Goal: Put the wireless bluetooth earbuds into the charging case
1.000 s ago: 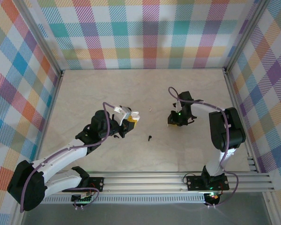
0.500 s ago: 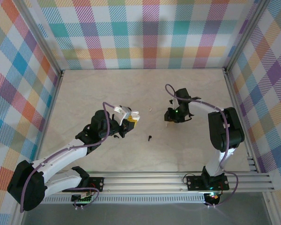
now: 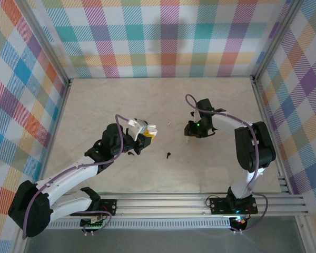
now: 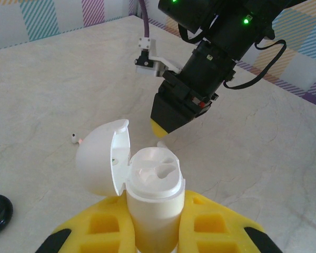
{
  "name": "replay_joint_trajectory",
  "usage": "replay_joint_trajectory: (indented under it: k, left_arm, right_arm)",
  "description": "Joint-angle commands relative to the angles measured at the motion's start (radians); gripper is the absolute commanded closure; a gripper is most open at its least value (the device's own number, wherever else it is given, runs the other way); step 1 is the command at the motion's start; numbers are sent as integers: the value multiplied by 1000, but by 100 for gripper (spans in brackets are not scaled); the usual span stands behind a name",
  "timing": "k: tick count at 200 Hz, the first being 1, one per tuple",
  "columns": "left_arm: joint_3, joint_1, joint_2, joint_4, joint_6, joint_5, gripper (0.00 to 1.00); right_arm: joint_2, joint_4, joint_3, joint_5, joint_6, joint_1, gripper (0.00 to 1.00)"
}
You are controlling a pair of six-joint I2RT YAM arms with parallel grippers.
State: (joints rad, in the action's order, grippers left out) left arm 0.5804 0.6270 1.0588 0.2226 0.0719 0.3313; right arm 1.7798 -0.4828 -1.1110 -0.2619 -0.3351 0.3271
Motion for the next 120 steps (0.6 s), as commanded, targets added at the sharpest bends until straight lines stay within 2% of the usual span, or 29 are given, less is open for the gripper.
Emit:
replay_joint_trajectory:
  k: [1,120]
  left_arm:
    - [19,11,-24,25,0,15,100]
    - [23,10,-29,18,5,14,100]
  right_arm:
    - [-22,-13,18,7,-4,-5,71]
    - [39,29,59,-10,12,-9,78]
